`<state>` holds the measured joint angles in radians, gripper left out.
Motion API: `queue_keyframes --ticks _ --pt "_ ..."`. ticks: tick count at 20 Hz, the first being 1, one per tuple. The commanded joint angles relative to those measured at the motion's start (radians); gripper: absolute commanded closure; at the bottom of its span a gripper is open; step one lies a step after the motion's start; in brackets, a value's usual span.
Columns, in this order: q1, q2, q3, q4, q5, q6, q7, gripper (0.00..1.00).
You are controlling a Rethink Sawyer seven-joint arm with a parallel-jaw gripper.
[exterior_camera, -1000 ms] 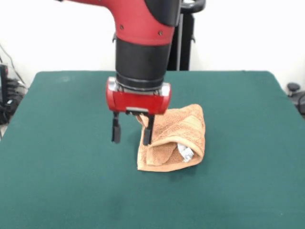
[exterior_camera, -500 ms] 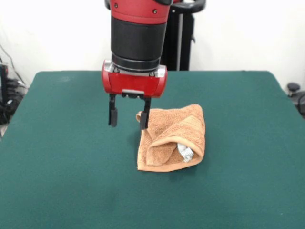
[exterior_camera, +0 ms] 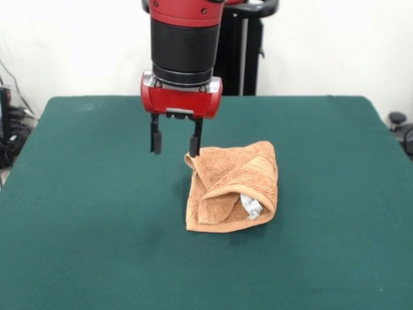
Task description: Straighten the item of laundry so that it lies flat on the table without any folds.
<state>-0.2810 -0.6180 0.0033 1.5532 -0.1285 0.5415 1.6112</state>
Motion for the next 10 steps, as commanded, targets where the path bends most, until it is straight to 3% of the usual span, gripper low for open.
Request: queue_keyframes --ticks 1,10 --pt "0.005 0.047 0.126 0.174 -0.081 -0.078 -0.005 0.00" --pt "0.039 0.101 0.119 0.166 -0.104 -0.143 0.067 0.00"
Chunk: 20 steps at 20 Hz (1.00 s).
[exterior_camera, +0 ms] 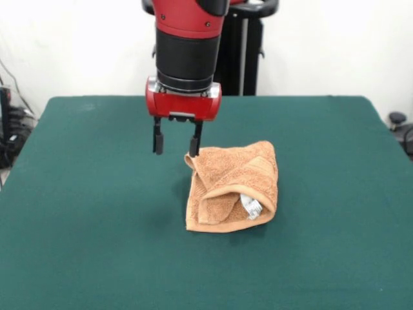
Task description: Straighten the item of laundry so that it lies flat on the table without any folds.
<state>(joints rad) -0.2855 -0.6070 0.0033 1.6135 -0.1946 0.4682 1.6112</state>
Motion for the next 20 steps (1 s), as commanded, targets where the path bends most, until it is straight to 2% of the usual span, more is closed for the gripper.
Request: queue_keyframes --ticks 1,8,20 --pt "0.048 0.094 0.119 0.104 -0.039 -0.072 0.074 0.00" --pt "0.082 0.120 0.109 0.110 -0.037 -0.117 0.116 0.00" --pt "0.083 0.165 0.132 0.077 -0.045 -0.142 0.080 0.00"
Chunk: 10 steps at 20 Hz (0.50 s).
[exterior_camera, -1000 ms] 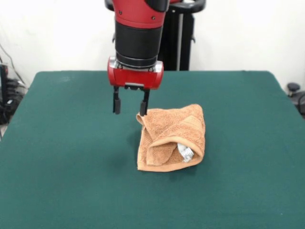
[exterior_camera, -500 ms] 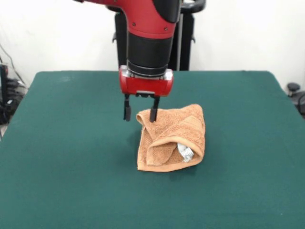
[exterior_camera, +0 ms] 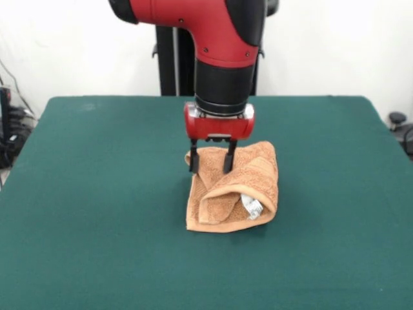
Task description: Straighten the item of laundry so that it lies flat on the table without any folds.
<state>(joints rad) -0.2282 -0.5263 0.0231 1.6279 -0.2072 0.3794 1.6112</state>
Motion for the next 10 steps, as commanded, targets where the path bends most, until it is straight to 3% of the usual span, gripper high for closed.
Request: queue_keyframes --ticks 1,10 --pt "0.023 0.090 0.114 0.058 -0.034 -0.052 0.075 0.00" --pt "0.030 0.171 0.100 -0.012 -0.045 -0.082 0.068 0.00"
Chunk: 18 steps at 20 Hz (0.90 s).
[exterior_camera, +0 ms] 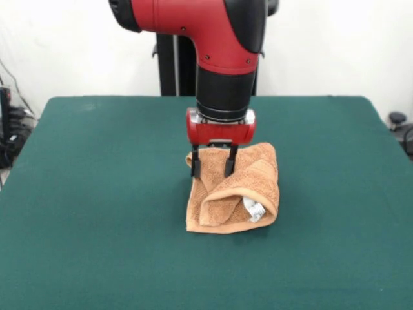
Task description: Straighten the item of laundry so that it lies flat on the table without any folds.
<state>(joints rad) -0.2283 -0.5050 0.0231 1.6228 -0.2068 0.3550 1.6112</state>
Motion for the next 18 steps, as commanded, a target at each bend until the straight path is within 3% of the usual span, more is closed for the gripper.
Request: queue_keyframes --ticks 1,7,10,11,18 --pt "0.029 0.154 0.101 -0.011 -0.046 -0.065 0.068 0.00" --pt "0.000 0.140 0.125 -0.007 -0.046 -0.049 0.034 0.00" --pt "-0.009 0.133 0.131 0.003 -0.060 -0.108 0.042 0.00" --pt "-0.012 0.133 0.133 0.005 -0.066 -0.138 0.047 1.00" --pt "-0.011 0.134 0.134 -0.004 -0.058 -0.105 0.036 1.00"
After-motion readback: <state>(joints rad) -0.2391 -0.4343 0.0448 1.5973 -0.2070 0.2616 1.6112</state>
